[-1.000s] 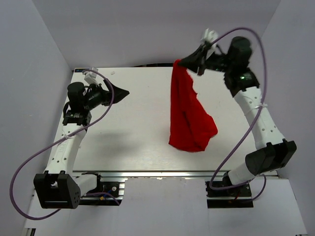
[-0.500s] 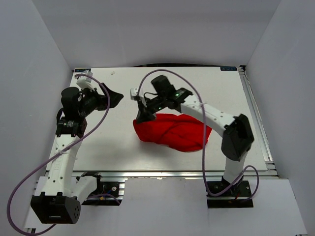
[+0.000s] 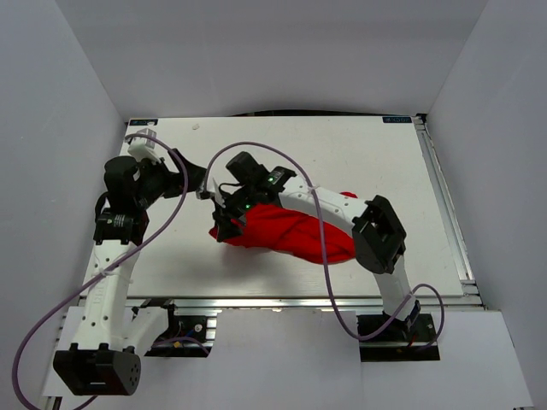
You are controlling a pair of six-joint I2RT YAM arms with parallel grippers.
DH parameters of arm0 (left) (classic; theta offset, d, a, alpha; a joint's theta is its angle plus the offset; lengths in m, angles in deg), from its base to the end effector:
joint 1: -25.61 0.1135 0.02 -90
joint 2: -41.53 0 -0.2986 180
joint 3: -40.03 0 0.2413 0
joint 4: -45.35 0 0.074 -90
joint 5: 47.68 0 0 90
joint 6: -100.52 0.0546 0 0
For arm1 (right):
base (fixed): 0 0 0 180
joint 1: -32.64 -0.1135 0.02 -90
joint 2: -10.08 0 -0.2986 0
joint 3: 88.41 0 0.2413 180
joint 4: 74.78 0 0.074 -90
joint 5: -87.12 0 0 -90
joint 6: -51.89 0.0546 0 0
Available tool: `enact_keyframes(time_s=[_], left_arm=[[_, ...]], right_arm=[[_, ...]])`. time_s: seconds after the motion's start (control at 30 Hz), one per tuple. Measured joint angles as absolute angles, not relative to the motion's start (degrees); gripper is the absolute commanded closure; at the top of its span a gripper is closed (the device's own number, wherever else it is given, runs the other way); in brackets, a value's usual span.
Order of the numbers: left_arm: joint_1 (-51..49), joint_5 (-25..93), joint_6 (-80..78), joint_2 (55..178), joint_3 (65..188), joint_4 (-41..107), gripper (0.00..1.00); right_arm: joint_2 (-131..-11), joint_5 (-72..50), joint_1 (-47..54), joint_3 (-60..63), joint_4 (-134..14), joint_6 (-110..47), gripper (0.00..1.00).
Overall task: Fold and stack the t-shirts
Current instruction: Move the tshirt to the center of the board, then flatten out the tshirt
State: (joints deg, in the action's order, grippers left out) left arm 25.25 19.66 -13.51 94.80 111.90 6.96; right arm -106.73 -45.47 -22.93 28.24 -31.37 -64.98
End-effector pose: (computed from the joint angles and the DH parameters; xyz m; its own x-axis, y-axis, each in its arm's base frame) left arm 0.1870 -0.0222 0.3877 -0.4592 -0.3729 -0.8063 0.1985 0.8416 -0.5023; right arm 0.2402 0.4157 0.3006 0.0521 -0.5125 -0.8571 -0.9651 -0.2464 0.0886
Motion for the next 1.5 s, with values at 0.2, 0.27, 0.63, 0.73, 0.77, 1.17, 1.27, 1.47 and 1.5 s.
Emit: enact_keyframes(time_s=[0.2, 0.27, 0.63, 0.73, 0.77, 1.17, 1.27, 1.47, 1.5], left_arm=[[24.98, 17.24, -13.76, 94.91, 111.4, 7.1, 0.02], [24.92, 15.73, -14.0, 95.15, 111.16, 7.71, 0.02], [23.63, 11.25, -17.21, 98.15, 103.44, -0.21, 0.2], [20.22, 14.09, -18.76, 98.76, 101.78, -5.56, 0.27], [19.04, 15.51, -19.2, 98.87, 101.76, -7.05, 0.32], [13.71, 33.83, -22.59, 111.28, 100.21, -14.98, 0.52], [13.53, 35.14, -22.24, 111.54, 100.23, -14.39, 0.52], [12.64, 35.27, -20.18, 113.99, 101.39, -13.47, 0.44], [12.26, 34.99, -19.81, 114.43, 101.54, -13.36, 0.43]], right_arm=[[-107.78, -45.49, -23.35, 29.66, -30.56, -66.43, 0.12], [-105.68, -45.81, -22.23, 26.78, -30.36, -67.26, 0.11], [-87.57, -47.56, 1.83, 9.18, -28.76, -75.56, 0.11], [-84.77, -47.65, 2.71, 5.01, -28.81, -76.13, 0.11], [-84.24, -47.76, 2.58, 3.85, -28.9, -76.04, 0.11], [-81.21, -49.4, 7.01, 0.81, -28.81, -74.49, 0.12], [-79.78, -49.9, 9.0, 0.25, -28.83, -74.34, 0.12], [-78.65, -51.06, 12.43, -1.98, -28.79, -73.05, 0.12], [-78.65, -51.08, 12.83, -2.2, -28.83, -72.94, 0.12]])
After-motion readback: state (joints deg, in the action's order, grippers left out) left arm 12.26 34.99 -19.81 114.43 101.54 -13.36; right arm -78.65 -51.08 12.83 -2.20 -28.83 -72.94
